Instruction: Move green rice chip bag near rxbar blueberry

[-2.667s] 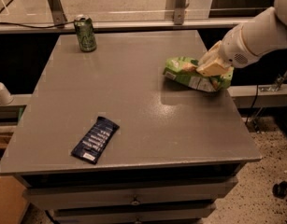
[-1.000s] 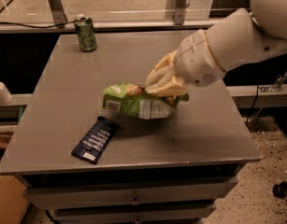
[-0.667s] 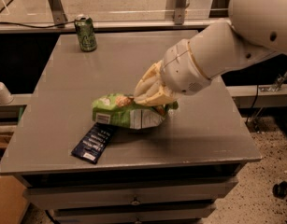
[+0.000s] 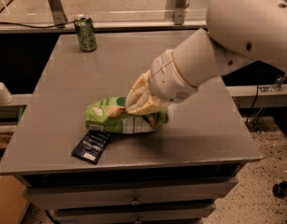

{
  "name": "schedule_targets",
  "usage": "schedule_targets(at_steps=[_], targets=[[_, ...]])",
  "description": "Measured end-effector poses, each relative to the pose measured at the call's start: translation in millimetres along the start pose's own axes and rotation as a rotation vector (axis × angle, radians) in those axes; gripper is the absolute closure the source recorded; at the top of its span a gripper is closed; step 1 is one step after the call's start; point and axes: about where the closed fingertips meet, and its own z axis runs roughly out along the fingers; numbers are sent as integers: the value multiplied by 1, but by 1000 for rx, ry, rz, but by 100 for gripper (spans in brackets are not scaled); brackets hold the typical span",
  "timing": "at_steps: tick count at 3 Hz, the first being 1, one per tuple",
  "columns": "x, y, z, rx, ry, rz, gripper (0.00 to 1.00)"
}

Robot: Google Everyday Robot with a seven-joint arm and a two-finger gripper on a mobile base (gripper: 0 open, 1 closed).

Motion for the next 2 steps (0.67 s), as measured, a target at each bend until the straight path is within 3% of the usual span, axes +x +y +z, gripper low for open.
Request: schedule_targets(at_steps=[2], targets=[[7,1,5,0,22,11,13]])
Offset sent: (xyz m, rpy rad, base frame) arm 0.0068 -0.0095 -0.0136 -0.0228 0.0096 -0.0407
